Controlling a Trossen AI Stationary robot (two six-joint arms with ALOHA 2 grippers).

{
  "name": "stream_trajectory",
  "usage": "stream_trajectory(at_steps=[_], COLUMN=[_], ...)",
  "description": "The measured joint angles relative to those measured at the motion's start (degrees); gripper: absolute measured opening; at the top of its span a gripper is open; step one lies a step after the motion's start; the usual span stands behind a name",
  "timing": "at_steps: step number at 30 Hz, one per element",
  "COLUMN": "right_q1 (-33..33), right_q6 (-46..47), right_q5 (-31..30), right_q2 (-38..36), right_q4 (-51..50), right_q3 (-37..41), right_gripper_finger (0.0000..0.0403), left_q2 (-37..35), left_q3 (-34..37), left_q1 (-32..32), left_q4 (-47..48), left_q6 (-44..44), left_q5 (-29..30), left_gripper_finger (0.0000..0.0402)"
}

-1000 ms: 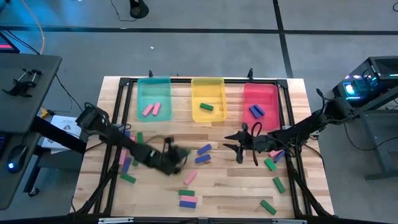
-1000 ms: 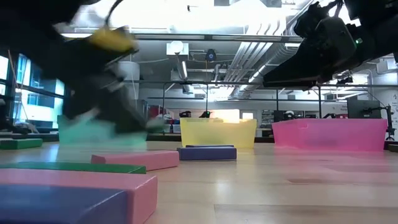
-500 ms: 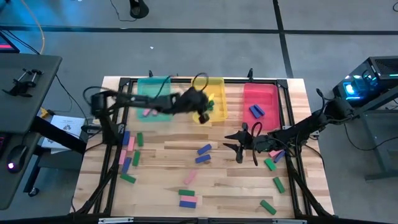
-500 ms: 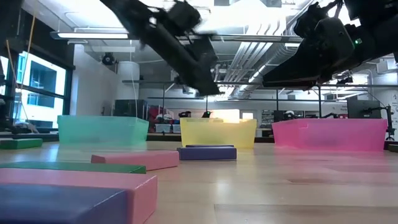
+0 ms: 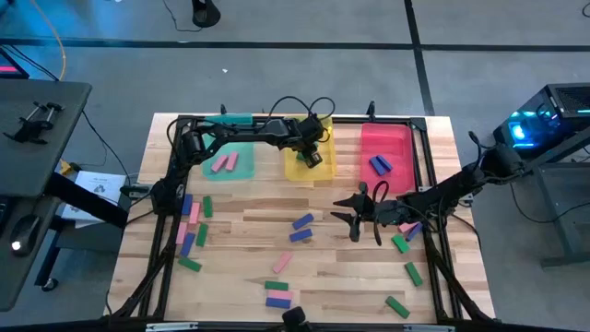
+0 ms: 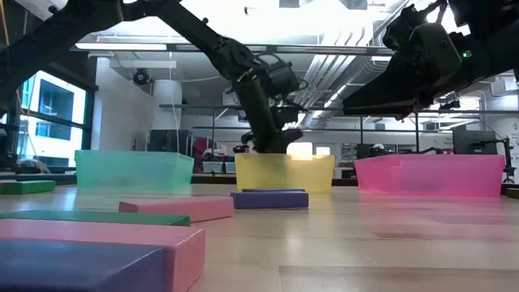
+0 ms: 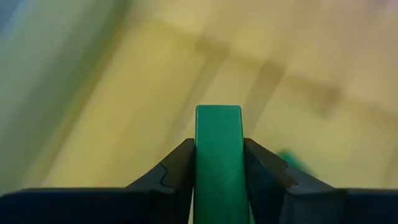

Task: Sort blocks
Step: Put the green wooden block into the yellow bin, then put the pink wooden block into the blue bin

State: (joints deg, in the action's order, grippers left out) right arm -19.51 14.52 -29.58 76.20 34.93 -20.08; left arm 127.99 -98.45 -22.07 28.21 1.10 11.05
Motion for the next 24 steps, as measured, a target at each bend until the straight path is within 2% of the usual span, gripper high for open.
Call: stream_trajectory(at_steps=[2,9,14,19,24], right_q1=[0.0,0.0,0.0,0.0,0.0], right_q6=[0.0,0.2,0.7,2.0,2.5], right_q5=[0.0,0.0,0.0,0.3,0.3], right_q2=[0.0,0.0,0.0,0.0,0.0], right_q4=[0.0,0.0,-0.5,-2.4,-3.5], right_q3=[0.0,0.0,0.0,0.0,0.0], right_gripper_finger=[0.0135,0.0135,0.0135,0.0135,0.0135], left_q2=[-0.2,-0.3,-3.1,-11.5,-23.0], left_q3=[-0.6,-4.6,-4.1,3.8,19.1], left_q1=[0.0,-1.1,-0.4,5.3,14.6], left_q4=[-1.6,2.7,7.5,7.2,1.2], left_q6=[-0.1,0.2,0.3,-0.1,5.0], left_q5=[-0.2,-5.1,-4.5,4.6,12.4], left_gripper_finger=[0.0128,0.0195,0.0209,0.019,0.0164])
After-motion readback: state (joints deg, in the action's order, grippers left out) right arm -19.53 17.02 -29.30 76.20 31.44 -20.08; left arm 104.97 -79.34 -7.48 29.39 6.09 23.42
